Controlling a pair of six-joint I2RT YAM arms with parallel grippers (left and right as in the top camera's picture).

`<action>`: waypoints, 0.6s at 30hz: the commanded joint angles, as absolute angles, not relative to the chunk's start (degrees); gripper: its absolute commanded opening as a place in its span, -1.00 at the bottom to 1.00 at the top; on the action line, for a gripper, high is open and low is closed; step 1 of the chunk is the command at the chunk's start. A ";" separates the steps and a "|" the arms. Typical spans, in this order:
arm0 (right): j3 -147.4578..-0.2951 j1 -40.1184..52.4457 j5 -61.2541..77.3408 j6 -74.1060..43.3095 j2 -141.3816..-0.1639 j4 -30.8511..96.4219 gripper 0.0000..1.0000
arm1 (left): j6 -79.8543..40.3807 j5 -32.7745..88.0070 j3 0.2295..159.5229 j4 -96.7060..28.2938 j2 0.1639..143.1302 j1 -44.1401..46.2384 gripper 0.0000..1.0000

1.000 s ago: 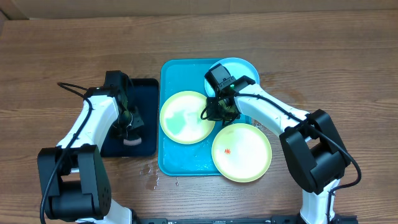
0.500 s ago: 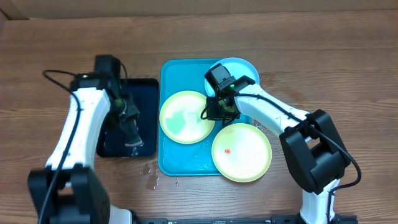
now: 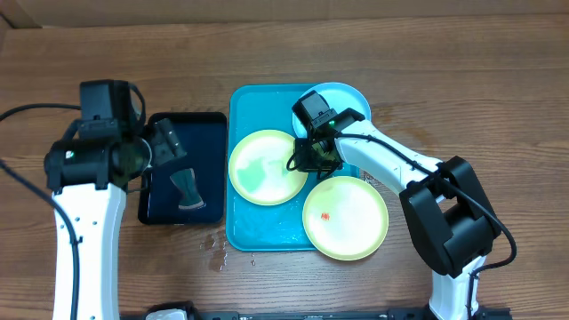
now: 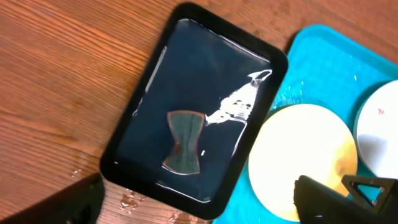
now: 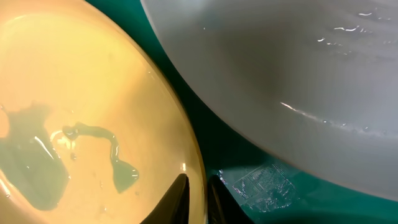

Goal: Clean dirty plates on tray and stack at the side
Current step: 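Carry the sponge left and drop it onto the black tray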

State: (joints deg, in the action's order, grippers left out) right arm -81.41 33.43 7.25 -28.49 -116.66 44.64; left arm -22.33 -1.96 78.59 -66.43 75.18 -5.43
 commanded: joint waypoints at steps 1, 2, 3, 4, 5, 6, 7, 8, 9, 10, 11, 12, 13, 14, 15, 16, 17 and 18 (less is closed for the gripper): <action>-81.43 33.76 7.40 -28.56 -116.81 44.36 -0.72 | -22.09 -4.49 79.40 -67.51 73.06 -6.37 1.00; -81.43 33.76 7.40 -28.53 -116.81 44.27 -0.71 | -22.06 -4.71 79.37 -67.79 73.06 -6.37 1.00; -81.43 33.76 7.40 -28.53 -116.81 44.21 -0.71 | -22.06 -4.69 79.31 -68.01 73.08 -6.37 1.00; -81.43 33.76 7.40 -28.53 -116.81 44.07 -0.71 | -22.06 -4.69 79.26 -68.12 73.10 -6.37 1.00; -81.43 33.76 7.40 -28.56 -116.81 44.05 -0.70 | -22.04 -4.69 79.24 -68.20 73.10 -6.37 1.00; -81.43 33.76 7.40 -28.56 -116.81 44.03 -0.70 | -21.63 -4.91 79.24 -68.51 73.12 -6.37 1.00; -81.43 33.76 7.40 -28.56 -116.81 44.03 -0.70 | -20.86 -5.52 79.22 -69.28 73.19 -6.37 1.00; -81.43 33.76 7.42 -28.56 -116.81 44.05 -0.70 | -20.78 -6.44 79.22 -70.22 73.28 -6.37 1.00; -81.43 33.76 7.42 -28.56 -116.81 44.07 -0.70 | -20.88 -7.60 79.24 -70.48 73.28 -6.42 0.99; -81.43 33.76 7.42 -28.56 -116.81 44.07 -0.70 | -21.45 -8.62 79.26 -70.61 73.19 -6.55 0.99; -81.43 33.76 7.42 -28.56 -116.81 44.07 -0.71 | -22.24 -9.39 79.40 -70.85 72.97 -6.83 0.99; -81.43 33.76 7.42 -28.56 -116.81 44.07 -0.70 | -22.92 -9.56 79.57 -71.09 72.73 -7.29 0.99; -81.43 33.76 7.42 -28.56 -116.81 44.07 -0.70 | -23.64 -9.47 79.85 -71.40 72.36 -8.10 1.00; -81.43 33.76 7.42 -28.56 -116.81 44.05 -0.70 | -24.08 -9.37 80.12 -71.53 71.83 -9.08 0.99; -81.43 33.76 7.42 -28.56 -116.81 44.05 -0.70 | -24.58 -9.37 80.31 -71.61 71.29 -10.26 1.00; -81.43 33.76 7.40 -28.56 -116.81 44.05 -0.70 | -24.95 -9.23 80.44 -71.72 70.72 -11.49 1.00; -81.43 33.76 7.42 -28.56 -116.81 44.03 -0.70 | -24.95 -8.91 80.47 -71.68 70.17 -12.78 1.00; -81.43 33.76 7.42 -28.56 -116.81 44.03 -0.70 | -24.93 -8.73 80.47 -71.68 69.67 -14.09 0.99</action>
State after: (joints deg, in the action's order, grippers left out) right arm -81.41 33.43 7.25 -28.49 -116.66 44.36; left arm -23.03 -7.46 78.61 -71.48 72.73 -10.33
